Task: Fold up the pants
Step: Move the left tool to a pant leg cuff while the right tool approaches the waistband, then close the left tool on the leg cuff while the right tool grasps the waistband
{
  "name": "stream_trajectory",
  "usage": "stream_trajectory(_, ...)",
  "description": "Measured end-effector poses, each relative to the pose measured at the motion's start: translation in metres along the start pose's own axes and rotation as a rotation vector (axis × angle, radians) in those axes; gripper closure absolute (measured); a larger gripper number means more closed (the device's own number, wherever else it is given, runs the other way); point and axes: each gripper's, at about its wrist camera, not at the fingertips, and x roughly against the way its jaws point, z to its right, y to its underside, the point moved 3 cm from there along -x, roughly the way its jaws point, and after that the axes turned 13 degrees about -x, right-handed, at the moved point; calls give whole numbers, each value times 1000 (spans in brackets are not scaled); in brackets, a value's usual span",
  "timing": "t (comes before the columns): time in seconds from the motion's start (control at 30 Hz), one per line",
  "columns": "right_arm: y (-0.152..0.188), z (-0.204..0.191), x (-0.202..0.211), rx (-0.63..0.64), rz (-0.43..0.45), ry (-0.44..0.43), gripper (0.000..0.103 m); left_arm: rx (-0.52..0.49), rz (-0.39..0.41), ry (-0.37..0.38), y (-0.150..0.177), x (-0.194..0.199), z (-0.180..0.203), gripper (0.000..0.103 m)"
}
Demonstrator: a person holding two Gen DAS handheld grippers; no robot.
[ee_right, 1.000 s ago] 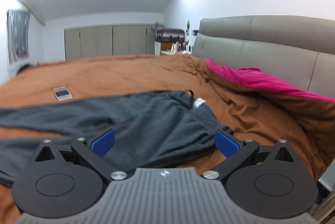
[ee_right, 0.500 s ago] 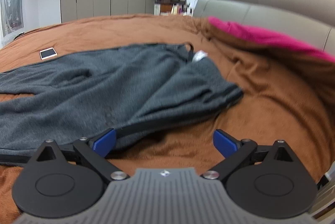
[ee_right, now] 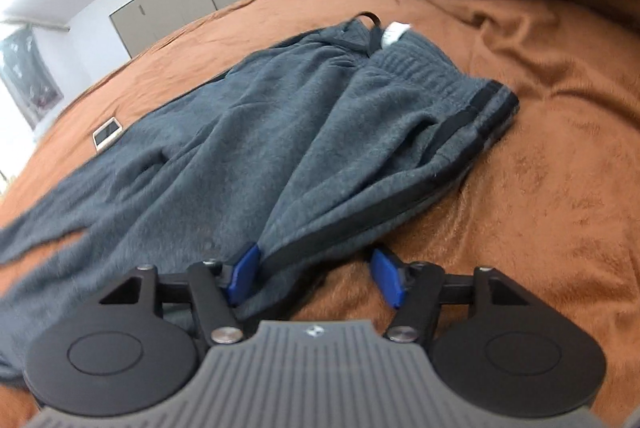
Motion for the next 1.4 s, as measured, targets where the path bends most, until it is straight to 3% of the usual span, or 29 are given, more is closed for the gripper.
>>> stream_trajectory(0.2,-32,26,-25,-257,-70,-62,43,-17,-1,9,-6,-11,0,0)
stream_trajectory(0.27,-39,28,-33,-271,-73,-58,43,-16,-1,8,-6,-12,-1,0)
stream_trajectory(0.4,-44,17,-38,-157,-58,2,67,-14,-3,-8,-8,-14,-1,0)
stream_trajectory(0.43,-44,14,-38,-126,-53,17,73,-15,-1,-21,-7,-13,-1,5)
stream_trajectory(0.53,-42,12,-36,-111,-48,5,90,-20,-33,-66,-6,-17,-6,59)
stream_trajectory(0.67,-42,17,-34,-113,-33,-6,93,-16,-46,-45,-7,-19,-17,81)
stream_trajectory(0.73,-42,18,-32,-105,-37,-4,94,-10,-53,-33,-6,-19,-20,88)
stream_trajectory(0.83,-44,16,-31,-93,-31,1,94,19,-48,-11,-7,-19,-23,91)
stream_trajectory(1.03,-48,5,-13,-58,44,4,98,-47,-38,-31,-20,-14,-13,92)
stream_trajectory(1.4,-108,-43,-7,-18,60,17,98,-93,-48,-13,-99,-32,24,91)
